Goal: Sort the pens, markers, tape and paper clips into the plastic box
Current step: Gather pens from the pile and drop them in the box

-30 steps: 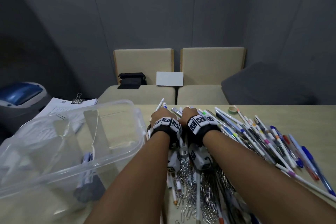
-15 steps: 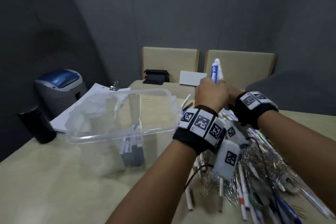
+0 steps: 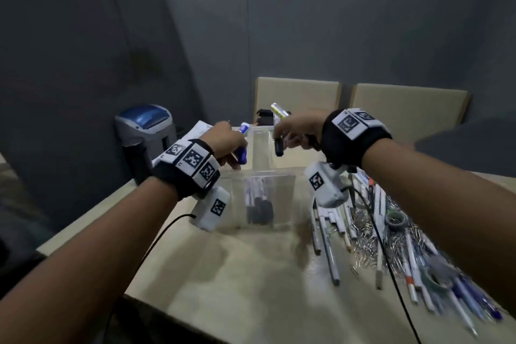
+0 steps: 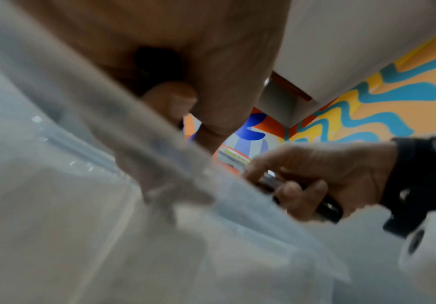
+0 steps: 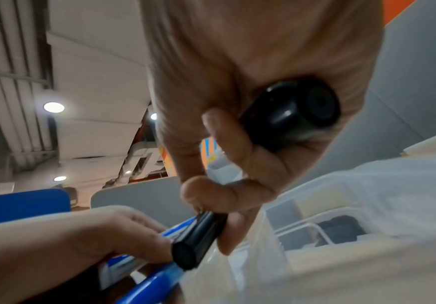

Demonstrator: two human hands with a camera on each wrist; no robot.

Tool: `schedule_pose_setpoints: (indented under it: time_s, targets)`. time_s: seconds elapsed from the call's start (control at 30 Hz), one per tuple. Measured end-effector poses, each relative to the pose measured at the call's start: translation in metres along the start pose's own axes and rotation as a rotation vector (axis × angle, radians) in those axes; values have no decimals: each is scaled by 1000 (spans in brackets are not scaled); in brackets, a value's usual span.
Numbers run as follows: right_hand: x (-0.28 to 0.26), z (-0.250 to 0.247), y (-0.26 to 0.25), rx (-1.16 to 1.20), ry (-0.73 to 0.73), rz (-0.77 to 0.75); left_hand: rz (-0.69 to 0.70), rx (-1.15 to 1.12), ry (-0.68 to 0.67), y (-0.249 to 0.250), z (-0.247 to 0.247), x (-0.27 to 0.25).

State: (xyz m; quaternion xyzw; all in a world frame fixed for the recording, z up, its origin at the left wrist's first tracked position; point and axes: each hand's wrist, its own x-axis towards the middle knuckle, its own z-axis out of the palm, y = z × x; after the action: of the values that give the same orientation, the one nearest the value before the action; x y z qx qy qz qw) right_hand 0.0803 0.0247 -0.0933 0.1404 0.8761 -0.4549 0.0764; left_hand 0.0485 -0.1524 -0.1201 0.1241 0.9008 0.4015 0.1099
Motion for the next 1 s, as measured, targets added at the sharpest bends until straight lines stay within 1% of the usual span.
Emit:
schedule_pose_setpoints:
  time_s: [0.07, 0.13, 0.27, 0.37, 0.5, 0.57, 0.63, 0.73, 0.87, 0.9, 0.93, 1.0]
  targets:
    - [-4, 16, -7, 8, 2, -1, -13, 44, -9, -6, 3, -2]
    - [-9, 27, -10, 7, 34, 10, -14, 57, 24, -10, 7, 0]
    - [-13, 39, -9, -48, 65, -27, 12, -11, 124, -17, 11, 4]
    - [-14, 43, -10, -80, 91, -51, 41, -98, 138, -22, 11, 4]
    - [-13, 52, -13, -222, 126, -67, 51, -219, 173, -26, 11, 7]
    - [-11, 57, -14, -369, 168, -74, 30, -274, 195, -25, 9, 6]
    - [-9, 60, -13, -436, 193, -73, -10, -332, 186, -22, 6, 4]
    - [-4, 61, -13, -317, 203, -55, -63, -428, 111, -16, 0, -1]
    - [-1, 58, -16, -42, 193, -21, -43, -446, 76, -9, -2, -8]
    - [-1, 58, -17, 8, 199, -23, -29, -424, 83, -8, -2, -8]
    - [-2, 58, -18, 56, 201, -21, -1, -355, 108, -9, -3, -6]
    - [-3, 58, -19, 109, 183, -12, 57, -185, 193, -12, -7, -2]
